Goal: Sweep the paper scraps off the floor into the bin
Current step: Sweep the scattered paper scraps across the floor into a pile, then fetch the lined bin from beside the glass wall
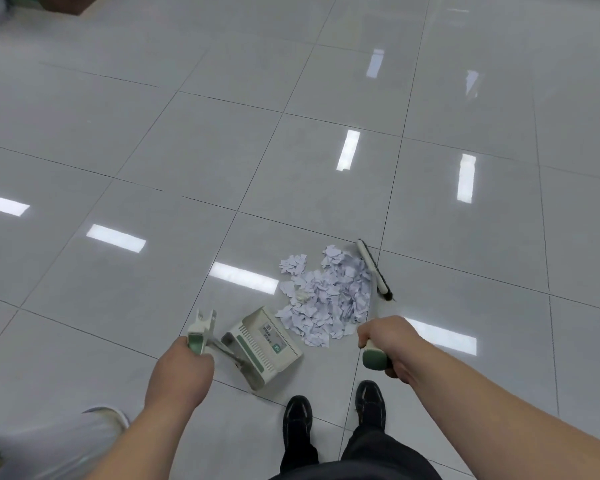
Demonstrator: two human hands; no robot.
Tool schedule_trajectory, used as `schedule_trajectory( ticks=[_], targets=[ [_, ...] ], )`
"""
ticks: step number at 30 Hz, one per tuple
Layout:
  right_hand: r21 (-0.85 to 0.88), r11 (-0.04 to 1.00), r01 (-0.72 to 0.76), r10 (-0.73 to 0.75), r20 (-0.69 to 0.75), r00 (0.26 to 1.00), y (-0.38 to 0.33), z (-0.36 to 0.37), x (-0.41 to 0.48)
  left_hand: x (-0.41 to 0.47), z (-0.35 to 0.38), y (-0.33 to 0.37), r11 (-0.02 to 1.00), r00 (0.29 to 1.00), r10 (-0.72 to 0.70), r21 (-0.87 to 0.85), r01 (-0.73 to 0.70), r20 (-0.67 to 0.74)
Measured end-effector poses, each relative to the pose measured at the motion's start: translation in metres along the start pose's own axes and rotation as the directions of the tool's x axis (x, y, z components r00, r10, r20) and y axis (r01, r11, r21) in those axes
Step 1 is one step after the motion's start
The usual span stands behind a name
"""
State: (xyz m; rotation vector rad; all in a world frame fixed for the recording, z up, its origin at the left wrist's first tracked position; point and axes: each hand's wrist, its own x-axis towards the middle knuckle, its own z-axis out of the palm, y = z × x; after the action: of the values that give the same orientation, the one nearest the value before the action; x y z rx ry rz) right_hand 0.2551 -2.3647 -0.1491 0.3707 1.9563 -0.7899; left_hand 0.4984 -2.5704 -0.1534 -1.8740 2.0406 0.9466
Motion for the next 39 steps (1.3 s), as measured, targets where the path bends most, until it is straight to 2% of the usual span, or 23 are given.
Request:
schedule_trajectory(
  ticks=[5,10,14,17,20,21,25,29,33,36,39],
  targets=[
    [-0.104,0.993,0.051,-0.052,-0.008,0.999,-0.024,0.002,-0.005,0.004,-0.002,-0.010,0.998,0.999,-0.033,-0.057,0.032,-0.009],
    [-0.395,0.910,0.124,-0.102,0.077,0.992,-0.036,0.021,0.006,0.008,-0.003,-0.023,0.995,0.998,-0.064,-0.083,0.064,-0.007],
    [-0.638,0.739,0.217,-0.140,0.170,0.975,-0.039,0.029,0.013,0.016,-0.003,-0.032,0.996,0.998,-0.065,-0.068,0.064,-0.005],
    [-0.745,0.615,0.260,-0.150,0.213,0.966,-0.034,0.030,0.015,0.019,-0.002,-0.038,0.997,0.998,-0.057,-0.058,0.056,-0.013],
    [-0.860,0.413,0.299,-0.136,0.267,0.954,-0.028,0.026,0.007,0.023,-0.003,-0.046,0.997,0.998,-0.054,-0.052,0.052,-0.035],
    [-0.879,0.377,0.292,-0.134,0.260,0.956,-0.027,0.022,0.004,0.024,-0.004,-0.049,0.998,0.998,-0.053,-0.048,0.050,-0.044],
    [-0.912,0.343,0.224,-0.113,0.196,0.974,-0.032,0.003,-0.010,0.028,-0.010,-0.064,0.998,0.998,-0.049,-0.033,0.048,-0.043],
    [-0.904,0.382,0.192,-0.162,0.139,0.977,-0.035,-0.002,-0.026,0.028,-0.014,-0.081,0.996,0.997,-0.071,-0.046,0.071,-0.012],
    [-0.852,0.481,0.206,-0.192,0.127,0.973,-0.036,0.001,-0.040,0.024,-0.017,-0.093,0.991,0.995,-0.099,-0.094,0.096,-0.026],
    [-0.737,0.636,0.228,-0.214,0.115,0.970,-0.040,-0.005,-0.049,0.021,-0.017,-0.094,0.981,0.991,-0.122,-0.156,0.113,-0.048],
    [-0.550,0.805,0.223,-0.215,0.079,0.973,-0.040,-0.018,-0.059,0.010,-0.016,-0.077,0.987,0.989,-0.034,-0.159,0.010,-0.145]
  ],
)
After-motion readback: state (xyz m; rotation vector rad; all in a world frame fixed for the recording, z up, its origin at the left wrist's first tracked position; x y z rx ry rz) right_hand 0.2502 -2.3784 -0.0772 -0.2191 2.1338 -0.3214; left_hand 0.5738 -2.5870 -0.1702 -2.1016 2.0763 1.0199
